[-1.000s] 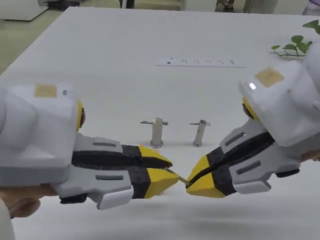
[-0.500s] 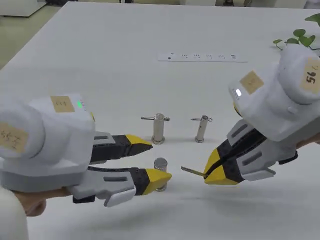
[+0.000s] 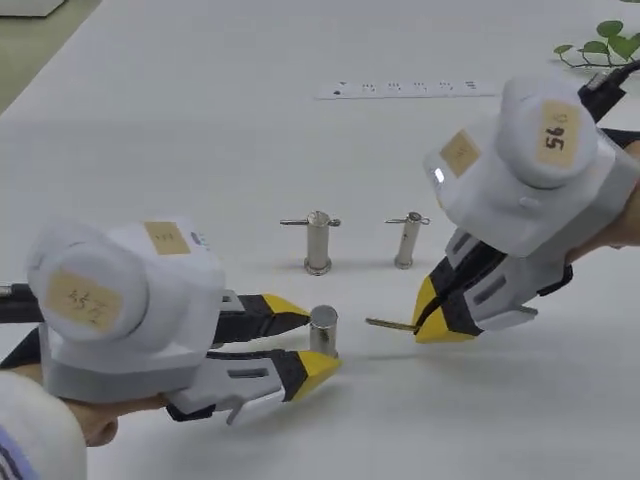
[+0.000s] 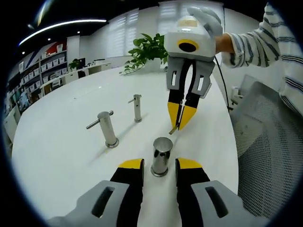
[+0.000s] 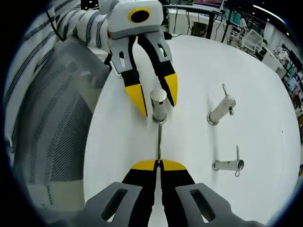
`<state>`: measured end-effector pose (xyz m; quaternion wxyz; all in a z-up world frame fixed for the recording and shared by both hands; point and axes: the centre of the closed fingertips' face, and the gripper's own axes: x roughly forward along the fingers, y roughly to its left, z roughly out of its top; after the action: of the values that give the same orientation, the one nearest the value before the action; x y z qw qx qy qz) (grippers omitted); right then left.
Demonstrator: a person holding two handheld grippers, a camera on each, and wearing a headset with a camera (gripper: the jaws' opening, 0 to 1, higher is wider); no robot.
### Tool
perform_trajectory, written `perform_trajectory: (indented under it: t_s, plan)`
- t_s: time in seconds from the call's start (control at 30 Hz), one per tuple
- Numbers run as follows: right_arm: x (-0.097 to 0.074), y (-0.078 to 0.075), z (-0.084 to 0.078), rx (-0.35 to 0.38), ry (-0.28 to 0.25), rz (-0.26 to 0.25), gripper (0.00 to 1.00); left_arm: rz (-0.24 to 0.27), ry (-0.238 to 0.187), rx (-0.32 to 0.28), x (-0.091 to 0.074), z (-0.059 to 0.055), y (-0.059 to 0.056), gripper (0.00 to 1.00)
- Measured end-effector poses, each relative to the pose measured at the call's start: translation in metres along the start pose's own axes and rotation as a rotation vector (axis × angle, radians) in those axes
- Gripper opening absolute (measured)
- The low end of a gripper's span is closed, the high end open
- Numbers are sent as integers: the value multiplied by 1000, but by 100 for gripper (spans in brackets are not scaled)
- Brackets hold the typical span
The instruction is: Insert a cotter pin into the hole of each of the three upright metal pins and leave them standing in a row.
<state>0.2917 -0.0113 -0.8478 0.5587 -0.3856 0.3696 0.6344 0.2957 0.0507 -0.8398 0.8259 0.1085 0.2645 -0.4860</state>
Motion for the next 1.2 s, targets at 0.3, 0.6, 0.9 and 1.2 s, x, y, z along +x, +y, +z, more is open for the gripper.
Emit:
perform_trajectory:
  t_s: [0.3, 0.6, 0.9, 1.2]
  plan:
    - [4, 0, 2, 16, -2, 21, 3, -26, 17, 9, 8, -2, 0, 17]
    - [1, -2, 6, 10, -1, 19, 3, -47, 14, 8, 8, -3, -3, 13]
    - [1, 0, 13, -10, 1, 21, 3, -57, 10, 41, 7, -4, -4, 12]
    - [0, 1, 20, -31, 4, 17, 3, -55, 11, 49, 6, -4, -5, 12]
